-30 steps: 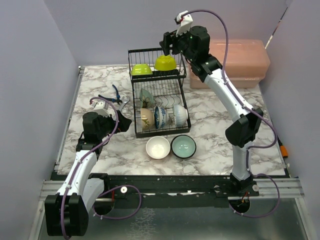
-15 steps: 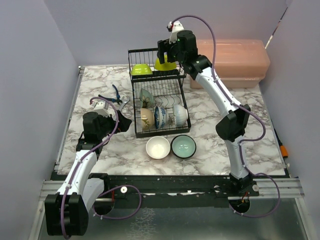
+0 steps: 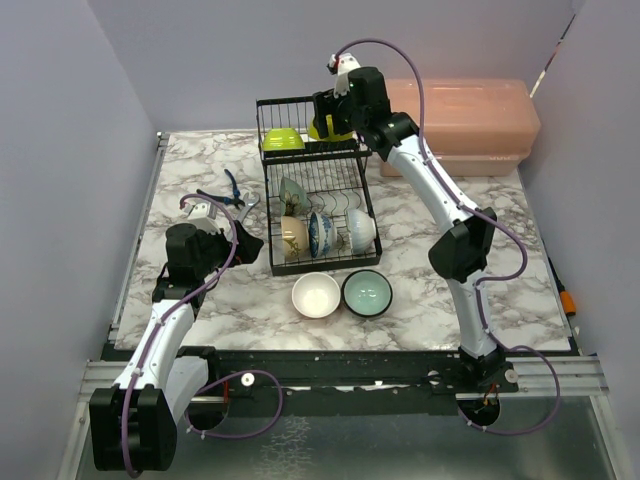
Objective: Load the bowls into the dish rack
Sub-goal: Turn the bowl upside down on the dish rack.
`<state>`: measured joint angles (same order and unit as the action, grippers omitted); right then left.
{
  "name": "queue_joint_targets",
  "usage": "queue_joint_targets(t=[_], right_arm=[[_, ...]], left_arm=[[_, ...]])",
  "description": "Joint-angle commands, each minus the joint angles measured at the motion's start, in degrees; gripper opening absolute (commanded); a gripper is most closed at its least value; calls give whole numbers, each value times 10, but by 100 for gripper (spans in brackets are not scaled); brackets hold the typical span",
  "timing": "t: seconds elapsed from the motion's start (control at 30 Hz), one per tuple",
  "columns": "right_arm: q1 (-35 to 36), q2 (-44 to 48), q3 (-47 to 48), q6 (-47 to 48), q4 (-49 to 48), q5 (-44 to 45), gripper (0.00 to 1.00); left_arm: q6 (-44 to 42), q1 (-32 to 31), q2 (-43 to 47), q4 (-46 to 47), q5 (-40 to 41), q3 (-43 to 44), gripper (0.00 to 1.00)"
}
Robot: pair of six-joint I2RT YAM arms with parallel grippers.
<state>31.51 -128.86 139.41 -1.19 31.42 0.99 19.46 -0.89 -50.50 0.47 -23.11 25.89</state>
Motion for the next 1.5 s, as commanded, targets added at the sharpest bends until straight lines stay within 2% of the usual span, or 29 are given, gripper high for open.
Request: queue_joint_targets(t=[0.0, 0.27, 0.43, 0.57, 0.77, 0.87, 1.0, 1.1, 1.2, 1.23, 1.33, 1.37, 1.47], right_arm=[[4, -12, 13, 29, 55, 11, 78], [4, 36, -22, 39, 65, 13, 75], [4, 79, -42, 36, 68, -2, 74], [4, 113, -60, 33, 65, -6, 75], [-5, 141, -79, 1, 55, -20, 80], [-27, 142, -76, -38, 61, -65, 80], [-56, 142, -79, -78, 61, -126, 80], [-70, 140, -89, -95, 50, -154, 80], [-76, 132, -92, -104, 40, -165, 80], [-77, 129, -90, -107, 38, -170, 80], [-80, 116, -81, -115, 34, -177, 80], [-81, 110, -77, -117, 34, -178, 80], [-81, 98, -72, -118, 28, -179, 80]], left_arm=[[-2, -3, -1, -3, -3, 1, 99], [-9, -3, 5, -4, 8, 12, 99], [-32, -3, 20, -23, 65, 56, 99], [-37, -3, -4, -57, 105, 155, 99], [28, -9, -99, -66, 71, 306, 96], [50, -34, -158, -81, 81, 389, 92], [25, -93, -237, -132, 155, 514, 90], [21, -129, -308, -151, 176, 597, 85], [26, -155, -375, -163, 171, 679, 74], [26, -163, -399, -171, 170, 708, 69], [22, -180, -472, -191, 155, 796, 43], [24, -183, -495, -200, 153, 825, 41], [26, -194, -564, -232, 157, 910, 44]])
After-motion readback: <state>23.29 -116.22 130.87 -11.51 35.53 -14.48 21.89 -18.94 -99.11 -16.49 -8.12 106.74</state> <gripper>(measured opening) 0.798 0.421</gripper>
